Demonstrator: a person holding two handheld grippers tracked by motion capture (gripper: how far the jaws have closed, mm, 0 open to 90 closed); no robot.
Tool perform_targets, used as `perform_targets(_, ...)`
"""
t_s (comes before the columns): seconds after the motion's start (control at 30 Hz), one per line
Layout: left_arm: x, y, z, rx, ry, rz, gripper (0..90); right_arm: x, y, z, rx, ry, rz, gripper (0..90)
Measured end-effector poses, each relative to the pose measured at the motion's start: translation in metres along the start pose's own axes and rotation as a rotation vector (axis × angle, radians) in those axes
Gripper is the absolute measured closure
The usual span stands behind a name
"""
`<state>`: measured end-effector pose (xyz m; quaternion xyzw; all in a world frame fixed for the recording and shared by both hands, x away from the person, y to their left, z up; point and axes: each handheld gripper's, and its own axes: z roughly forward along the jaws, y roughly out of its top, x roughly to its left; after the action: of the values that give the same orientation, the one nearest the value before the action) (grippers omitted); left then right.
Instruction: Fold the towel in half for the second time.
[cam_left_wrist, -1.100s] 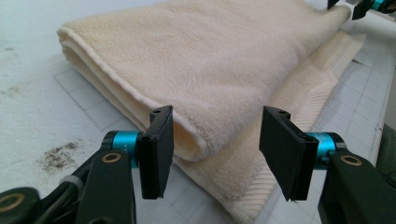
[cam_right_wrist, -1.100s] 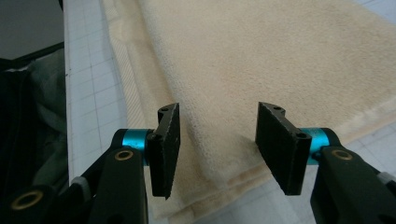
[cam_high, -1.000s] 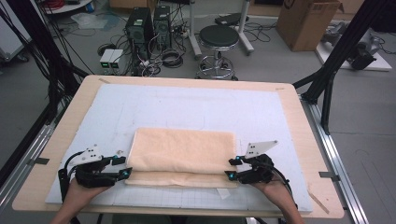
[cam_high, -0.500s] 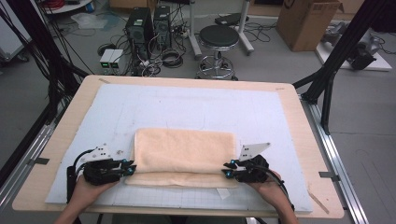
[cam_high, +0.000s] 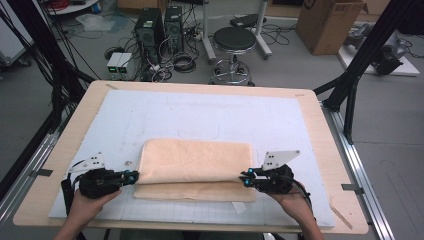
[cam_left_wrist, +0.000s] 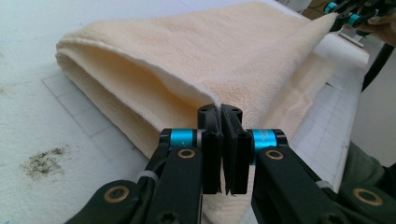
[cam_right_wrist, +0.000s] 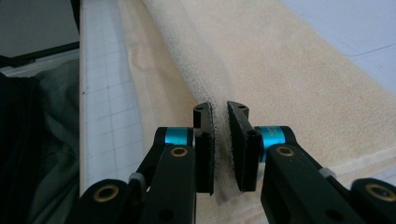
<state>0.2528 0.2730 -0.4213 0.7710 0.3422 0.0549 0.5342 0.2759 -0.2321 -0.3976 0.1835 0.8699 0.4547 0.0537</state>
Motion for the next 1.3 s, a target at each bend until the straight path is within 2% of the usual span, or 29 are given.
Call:
perform_targets(0.07, -0.002, -0.001, -0.002, 0.008, -0.003, 0.002, 86.4, 0.002, 0.0, -0.001, -0.004, 0.003, -0.014, 81.4)
perform_targets(0.4, -0.01, -0.013, -0.007, 0.058, -0.018, 0.001, 86.3, 0.02, -0.014, 0.002, 0.038, 0.05, -0.02, 81.4)
perform_targets(0.43, -0.01, -0.015, -0.006, 0.064, -0.021, -0.008, 86.1, 0.021, -0.016, 0.004, 0.046, 0.054, -0.018, 80.5)
perform_targets(0.47, -0.01, -0.017, -0.007, 0.073, -0.021, 0.003, 84.9, 0.02, -0.018, 0.005, 0.057, 0.07, -0.013, 76.8)
perform_targets(0.5, -0.011, -0.018, -0.008, 0.069, -0.011, -0.002, 79.1, 0.02, -0.02, 0.006, 0.064, 0.089, 0.002, 69.1)
perform_targets(0.53, -0.01, -0.018, -0.011, 0.06, -0.004, -0.004, 69.2, 0.02, -0.02, 0.006, 0.062, 0.086, 0.014, 62.0)
perform_targets(0.57, -0.009, -0.018, -0.014, 0.041, -0.001, -0.014, 63.5, 0.019, -0.021, 0.004, 0.045, 0.098, 0.032, 61.4)
perform_targets(0.6, -0.009, -0.017, -0.018, 0.02, 0.008, -0.014, 61.0, 0.019, -0.02, 0.0, 0.013, 0.108, 0.041, 59.6)
perform_targets(0.67, -0.009, -0.011, -0.021, -0.013, 0.027, -0.008, 55.4, 0.018, -0.017, -0.007, -0.043, 0.096, 0.058, 57.6)
perform_targets(0.73, -0.011, -0.004, -0.016, -0.028, 0.023, 0.002, 56.1, 0.014, -0.013, -0.008, -0.079, 0.095, 0.076, 58.5)
perform_targets(0.8, -0.014, 0.002, -0.005, -0.022, 0.012, 0.011, 61.4, 0.013, -0.009, -0.001, -0.057, 0.087, 0.091, 62.1)
perform_targets(0.87, -0.017, 0.006, 0.01, 0.002, 0.017, 0.016, 66.8, 0.012, -0.006, 0.011, -0.028, 0.08, 0.085, 63.6)
perform_targets(0.93, -0.02, 0.008, 0.022, 0.036, 0.015, 0.039, 70.2, 0.012, -0.005, 0.023, 0.002, 0.081, 0.08, 63.6)
perform_targets(1.03, -0.024, 0.008, 0.036, 0.095, 0.031, 0.093, 71.6, 0.013, -0.005, 0.033, 0.025, 0.085, 0.067, 63.3)
perform_targets(1.1, -0.027, 0.004, 0.04, 0.125, 0.037, 0.123, 71.5, 0.015, -0.006, 0.037, 0.05, 0.07, 0.041, 62.9)
perform_targets(1.2, -0.028, -0.003, 0.043, 0.168, 0.043, 0.152, 71.0, 0.017, -0.012, 0.039, 0.051, 0.063, 0.036, 62.6)
perform_targets(1.3, -0.027, -0.007, 0.041, 0.169, 0.038, 0.153, 70.0, 0.02, -0.018, 0.04, 0.065, 0.05, 0.017, 61.8)
